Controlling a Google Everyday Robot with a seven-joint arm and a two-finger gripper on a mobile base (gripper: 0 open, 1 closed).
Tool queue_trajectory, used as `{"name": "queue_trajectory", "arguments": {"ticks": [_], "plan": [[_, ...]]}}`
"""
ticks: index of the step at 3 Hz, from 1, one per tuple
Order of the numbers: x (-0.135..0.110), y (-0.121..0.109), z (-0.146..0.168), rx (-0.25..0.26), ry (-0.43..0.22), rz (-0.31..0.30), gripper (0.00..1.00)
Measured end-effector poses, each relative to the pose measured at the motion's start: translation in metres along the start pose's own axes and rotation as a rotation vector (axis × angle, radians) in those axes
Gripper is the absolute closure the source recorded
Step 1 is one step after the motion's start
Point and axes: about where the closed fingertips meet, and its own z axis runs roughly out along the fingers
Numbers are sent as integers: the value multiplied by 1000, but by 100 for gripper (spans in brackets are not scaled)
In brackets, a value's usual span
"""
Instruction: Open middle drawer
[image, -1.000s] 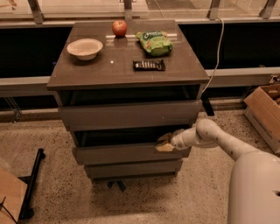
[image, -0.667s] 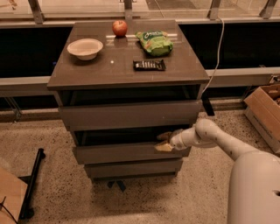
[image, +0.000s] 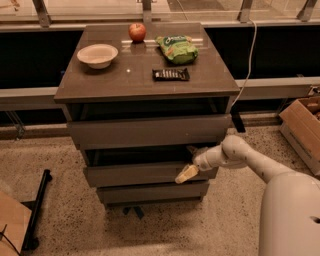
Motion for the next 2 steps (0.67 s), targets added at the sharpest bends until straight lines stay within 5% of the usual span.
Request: {"name": "queue_trajectory", "arguments": {"ticks": [2], "plan": [[7,10,7,-37,196,-59,0]]}}
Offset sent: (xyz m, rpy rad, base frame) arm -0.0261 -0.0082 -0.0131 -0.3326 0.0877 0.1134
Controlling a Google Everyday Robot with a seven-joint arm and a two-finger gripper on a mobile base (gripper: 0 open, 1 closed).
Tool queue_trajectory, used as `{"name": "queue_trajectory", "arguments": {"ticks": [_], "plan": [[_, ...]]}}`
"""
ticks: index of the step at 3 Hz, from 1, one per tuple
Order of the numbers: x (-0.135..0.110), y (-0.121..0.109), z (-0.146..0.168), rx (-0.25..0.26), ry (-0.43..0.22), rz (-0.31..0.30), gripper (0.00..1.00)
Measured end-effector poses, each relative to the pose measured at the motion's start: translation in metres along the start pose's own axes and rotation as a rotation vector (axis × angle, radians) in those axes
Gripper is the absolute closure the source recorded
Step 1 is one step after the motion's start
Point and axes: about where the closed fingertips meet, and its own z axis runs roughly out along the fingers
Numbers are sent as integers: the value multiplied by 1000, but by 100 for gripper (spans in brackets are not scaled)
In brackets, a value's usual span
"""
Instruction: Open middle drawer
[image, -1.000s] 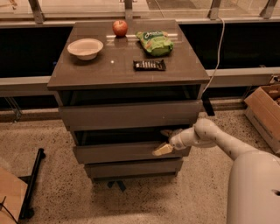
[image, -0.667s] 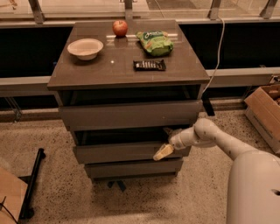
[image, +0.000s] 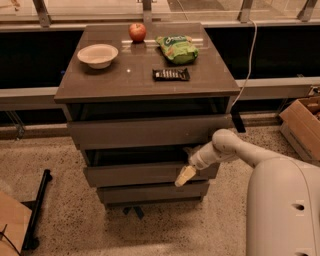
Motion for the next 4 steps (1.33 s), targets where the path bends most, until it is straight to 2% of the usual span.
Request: {"name": "queue_trajectory", "arguments": {"ticks": [1,2,3,4], "plan": [[37,20,-19,-9,153,50,0],[62,38,-29,-30,224,102,16],[60,38,-32,-30,224,102,39],[55,38,-37,-30,224,102,78]]}}
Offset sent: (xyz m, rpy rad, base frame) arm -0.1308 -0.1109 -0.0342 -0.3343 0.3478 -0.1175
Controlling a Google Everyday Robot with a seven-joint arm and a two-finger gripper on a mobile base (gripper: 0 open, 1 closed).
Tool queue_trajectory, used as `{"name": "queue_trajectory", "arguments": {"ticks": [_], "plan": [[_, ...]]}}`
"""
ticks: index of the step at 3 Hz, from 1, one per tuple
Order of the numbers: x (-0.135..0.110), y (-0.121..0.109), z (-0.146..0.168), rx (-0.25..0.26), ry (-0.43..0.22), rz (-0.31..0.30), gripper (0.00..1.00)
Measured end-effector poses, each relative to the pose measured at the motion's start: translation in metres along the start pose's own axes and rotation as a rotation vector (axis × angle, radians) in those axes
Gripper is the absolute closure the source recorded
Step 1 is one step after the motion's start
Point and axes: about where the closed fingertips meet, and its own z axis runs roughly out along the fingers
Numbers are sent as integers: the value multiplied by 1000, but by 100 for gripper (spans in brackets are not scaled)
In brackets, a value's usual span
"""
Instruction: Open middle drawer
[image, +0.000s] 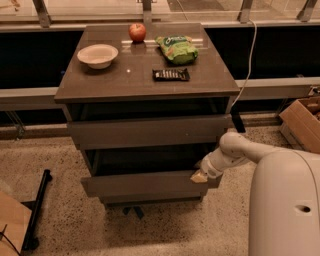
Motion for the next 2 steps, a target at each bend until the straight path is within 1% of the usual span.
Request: {"name": "queue_trajectory", "arguments": {"ticks": [1,2], "plan": [[0,0,0,0,0,0,99],[0,0,0,0,0,0,0]]}}
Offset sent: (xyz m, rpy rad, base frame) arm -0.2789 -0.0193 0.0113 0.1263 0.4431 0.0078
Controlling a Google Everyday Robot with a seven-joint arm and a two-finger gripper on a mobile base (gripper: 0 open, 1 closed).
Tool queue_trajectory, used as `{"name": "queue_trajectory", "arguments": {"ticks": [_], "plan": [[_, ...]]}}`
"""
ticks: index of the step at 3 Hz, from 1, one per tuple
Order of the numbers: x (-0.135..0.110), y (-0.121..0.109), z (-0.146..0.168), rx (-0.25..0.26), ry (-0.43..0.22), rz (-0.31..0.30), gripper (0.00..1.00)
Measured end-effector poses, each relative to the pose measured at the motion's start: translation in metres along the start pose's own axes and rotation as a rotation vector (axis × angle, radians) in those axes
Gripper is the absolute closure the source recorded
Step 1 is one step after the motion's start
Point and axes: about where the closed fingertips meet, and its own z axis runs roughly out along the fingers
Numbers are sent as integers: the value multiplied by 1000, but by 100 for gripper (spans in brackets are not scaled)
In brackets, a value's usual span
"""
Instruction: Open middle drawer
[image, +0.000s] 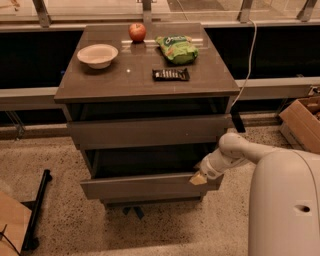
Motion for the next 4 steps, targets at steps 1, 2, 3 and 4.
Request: {"name": "queue_trajectory", "arguments": {"ticks": [1,2,3,4], "plan": [[13,33,-4,-34,-10,36,0],[12,33,-3,-40,-8,33,0],[9,31,0,-54,-3,19,0],[19,35,6,-115,33,2,18]]}}
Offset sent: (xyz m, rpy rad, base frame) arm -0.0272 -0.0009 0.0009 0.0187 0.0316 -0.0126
